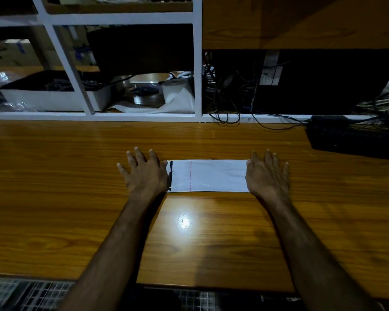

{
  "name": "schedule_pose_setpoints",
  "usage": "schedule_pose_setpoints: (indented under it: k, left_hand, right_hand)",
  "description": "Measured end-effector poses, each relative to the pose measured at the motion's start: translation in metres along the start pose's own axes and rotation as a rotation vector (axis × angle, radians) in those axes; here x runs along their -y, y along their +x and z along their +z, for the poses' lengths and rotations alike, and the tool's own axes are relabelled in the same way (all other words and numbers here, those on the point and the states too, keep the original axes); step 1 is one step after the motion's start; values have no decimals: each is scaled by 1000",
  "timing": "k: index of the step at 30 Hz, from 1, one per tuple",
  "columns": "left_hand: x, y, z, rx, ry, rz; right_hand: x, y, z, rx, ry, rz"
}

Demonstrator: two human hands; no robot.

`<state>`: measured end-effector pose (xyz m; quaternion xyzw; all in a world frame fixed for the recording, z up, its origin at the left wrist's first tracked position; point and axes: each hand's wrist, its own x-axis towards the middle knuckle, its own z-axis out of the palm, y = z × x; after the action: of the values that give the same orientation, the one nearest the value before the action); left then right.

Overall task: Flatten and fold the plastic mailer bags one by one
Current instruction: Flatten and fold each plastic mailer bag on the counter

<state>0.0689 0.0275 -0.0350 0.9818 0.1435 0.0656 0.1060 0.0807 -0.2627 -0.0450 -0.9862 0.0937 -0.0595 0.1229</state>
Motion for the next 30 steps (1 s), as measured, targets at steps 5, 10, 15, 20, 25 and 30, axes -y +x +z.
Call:
schedule_pose_setpoints:
  k: [5, 10, 15, 20, 25, 30]
  left_hand:
    - [-1, -1, -4, -113, -40, 45]
    - [-36, -20, -9, -196, -120, 274]
    - [-66, -39, 0, -202, -202, 427]
    - [-79, -46, 11, -158, -224, 497]
    - [-78, -40, 22, -116, -147, 511]
    - [-75, -37, 27, -63, -65, 483]
  right_hand:
    - [0, -1, -1, -105, 118, 7]
    - [27, -23, -14, -262, 265, -144]
    - [60, -41, -5, -169, 323, -401]
    - [70, -39, 5, -68, 313, -502]
    - [65, -38, 8, -8, 273, -470]
    - [62, -39, 10, 62, 146, -454]
